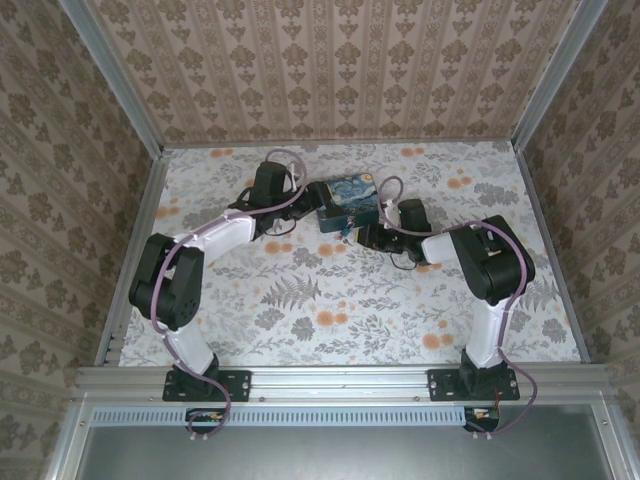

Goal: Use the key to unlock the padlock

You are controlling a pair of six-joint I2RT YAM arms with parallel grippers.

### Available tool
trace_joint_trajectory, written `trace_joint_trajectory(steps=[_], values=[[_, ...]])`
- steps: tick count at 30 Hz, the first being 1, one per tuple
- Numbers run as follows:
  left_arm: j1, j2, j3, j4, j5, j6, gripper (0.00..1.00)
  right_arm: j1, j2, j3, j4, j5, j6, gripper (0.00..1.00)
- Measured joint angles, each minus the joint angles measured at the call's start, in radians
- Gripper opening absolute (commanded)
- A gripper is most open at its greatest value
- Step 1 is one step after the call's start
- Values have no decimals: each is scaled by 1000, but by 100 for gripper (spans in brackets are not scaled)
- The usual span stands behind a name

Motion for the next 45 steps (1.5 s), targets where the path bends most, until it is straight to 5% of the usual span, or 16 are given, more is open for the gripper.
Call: trace_joint_trajectory(steps=[7,14,16,20,22,31,32,33,34,35,45], values=[[0,14,39,-57,-5,45,65,11,-14,-20,73,13,62,63],[0,33,46,-66,-5,51,65,68,37,88,21,89,66,63],[0,33,46,-65,-2,51,65,91,55,131,-20,124,50,54],[0,33,46,-64,-1,51,65,114,77,177,-66,174,20,13],[0,33,46,-64,-1,51,65,114,77,177,-70,177,18,1],[0,33,46,-69,-2,55,65,53,13,134,-152,109,-30,0],[-1,32,47,-75,-2,60,65,40,2,132,-182,99,-44,5],[-2,32,50,-88,-4,69,65,28,-5,132,-208,89,-57,28],[-5,32,54,-103,-9,78,65,17,-10,132,-230,77,-65,39],[-7,32,60,-118,-12,85,65,7,-12,132,-254,71,-80,43],[-33,32,85,-171,-21,122,65,-42,-109,10,-266,59,-85,54]])
